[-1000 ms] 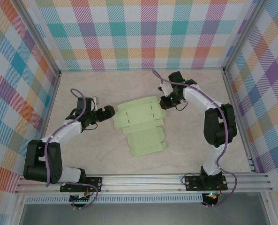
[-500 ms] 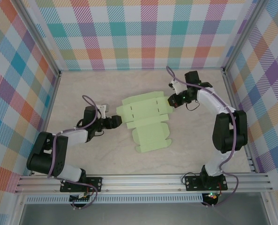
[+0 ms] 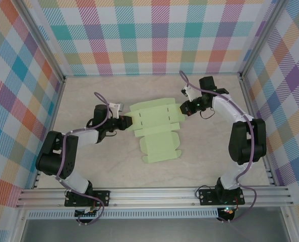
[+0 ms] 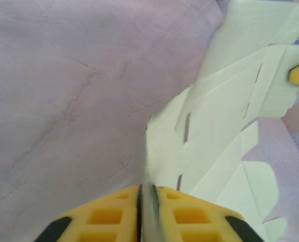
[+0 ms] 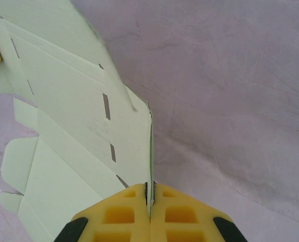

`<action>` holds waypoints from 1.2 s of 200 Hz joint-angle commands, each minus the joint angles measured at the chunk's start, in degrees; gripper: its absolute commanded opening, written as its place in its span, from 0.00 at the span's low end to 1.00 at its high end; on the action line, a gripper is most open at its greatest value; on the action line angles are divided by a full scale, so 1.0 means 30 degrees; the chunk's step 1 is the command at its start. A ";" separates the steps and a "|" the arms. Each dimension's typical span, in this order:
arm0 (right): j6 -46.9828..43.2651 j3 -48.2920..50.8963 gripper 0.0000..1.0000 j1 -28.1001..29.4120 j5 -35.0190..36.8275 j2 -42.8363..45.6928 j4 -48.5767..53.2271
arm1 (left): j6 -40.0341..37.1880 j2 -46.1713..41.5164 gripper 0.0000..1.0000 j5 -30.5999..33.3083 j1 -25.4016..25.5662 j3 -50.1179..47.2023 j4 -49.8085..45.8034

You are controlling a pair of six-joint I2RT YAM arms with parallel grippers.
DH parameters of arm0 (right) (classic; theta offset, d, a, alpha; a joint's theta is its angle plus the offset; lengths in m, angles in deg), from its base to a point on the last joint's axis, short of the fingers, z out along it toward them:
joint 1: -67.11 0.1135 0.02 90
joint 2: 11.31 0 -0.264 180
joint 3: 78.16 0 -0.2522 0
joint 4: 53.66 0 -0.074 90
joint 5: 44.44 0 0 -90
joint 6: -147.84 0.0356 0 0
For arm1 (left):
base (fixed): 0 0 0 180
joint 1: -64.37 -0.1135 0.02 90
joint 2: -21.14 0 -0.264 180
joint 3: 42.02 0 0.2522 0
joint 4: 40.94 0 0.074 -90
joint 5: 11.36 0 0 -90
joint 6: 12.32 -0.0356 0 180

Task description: Fold the paper box

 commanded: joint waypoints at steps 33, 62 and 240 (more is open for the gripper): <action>0.4545 0.1402 0.35 -0.0162 0.3079 0.1690 -0.2922 | 0.1452 -0.0785 0.00 0.0961 0.0453 0.0177 -0.0993; 0.7067 0.3331 0.40 -0.0026 0.5412 0.4769 -0.4706 | 0.2626 -0.0729 0.00 0.1749 0.0688 0.0533 -0.1847; 0.6148 0.0768 0.70 1.0950 0.9286 -0.1072 -0.4188 | 0.5756 0.0851 0.00 0.1165 0.2108 0.3256 -0.3212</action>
